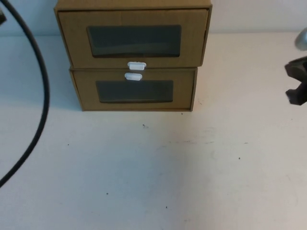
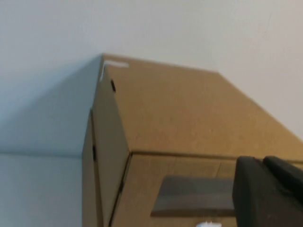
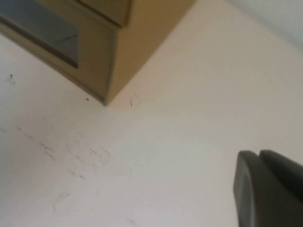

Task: Open the shoe box
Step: 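Pull the top drawer of the cardboard box fully open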

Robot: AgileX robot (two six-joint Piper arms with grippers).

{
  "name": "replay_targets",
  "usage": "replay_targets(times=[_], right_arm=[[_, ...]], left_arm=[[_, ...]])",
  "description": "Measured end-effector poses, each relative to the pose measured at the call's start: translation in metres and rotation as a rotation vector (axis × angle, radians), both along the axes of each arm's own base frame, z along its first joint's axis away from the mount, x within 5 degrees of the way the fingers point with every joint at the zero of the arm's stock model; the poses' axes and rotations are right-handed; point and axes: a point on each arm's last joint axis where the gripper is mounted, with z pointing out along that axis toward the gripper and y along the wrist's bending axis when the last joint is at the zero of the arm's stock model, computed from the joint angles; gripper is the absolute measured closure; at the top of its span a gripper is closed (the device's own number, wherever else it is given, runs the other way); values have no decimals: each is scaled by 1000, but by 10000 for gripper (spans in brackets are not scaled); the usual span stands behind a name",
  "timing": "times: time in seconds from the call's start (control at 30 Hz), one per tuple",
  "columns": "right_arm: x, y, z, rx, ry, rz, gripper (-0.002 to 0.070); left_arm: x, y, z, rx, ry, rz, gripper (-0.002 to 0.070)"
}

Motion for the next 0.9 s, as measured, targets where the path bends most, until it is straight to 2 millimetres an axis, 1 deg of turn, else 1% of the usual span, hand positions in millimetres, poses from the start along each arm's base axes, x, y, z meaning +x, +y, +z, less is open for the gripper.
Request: replay_targets(times=[0.1, 0.17, 0.23, 0.33, 0.4, 0.43, 0.53, 0.6, 0.7, 0.73, 0.83, 0.9], right_arm=[[-3, 25, 3, -191, -133, 185, 689], [-9, 39, 4, -300, -191, 282, 689], [-16, 54, 7, -384, -256, 366, 689], [-33, 77, 14, -490, -360, 490, 689], [-42, 88, 18, -558, -418, 536, 689], [-44, 91, 20, -590, -442, 544, 689], [-44, 97, 25, -764, -504, 520, 689], [-38, 101, 29, -861, -523, 438, 689], [-29, 109, 33, -876, -539, 286, 689], [-27, 112, 33, -868, -544, 260, 689], [-29, 129, 31, -829, -580, 260, 689], [-33, 147, 24, -818, -611, 289, 689]], left_arm=[[15, -6, -12, 12, 115, -14, 679], [25, -10, -12, 46, 179, -27, 679], [38, -14, -8, 97, 217, -44, 679], [57, -22, 8, 179, 245, -84, 679], [72, -28, 21, 240, 264, -124, 679], [78, -31, 29, 258, 261, -142, 679], [102, -44, 38, 324, 287, -225, 679], [121, -53, 41, 340, 294, -277, 679], [151, -67, 38, 327, 312, -340, 679], [158, -70, 39, 320, 309, -355, 679], [183, -82, 25, 330, 361, -426, 679], [200, -88, 8, 319, 436, -485, 679]])
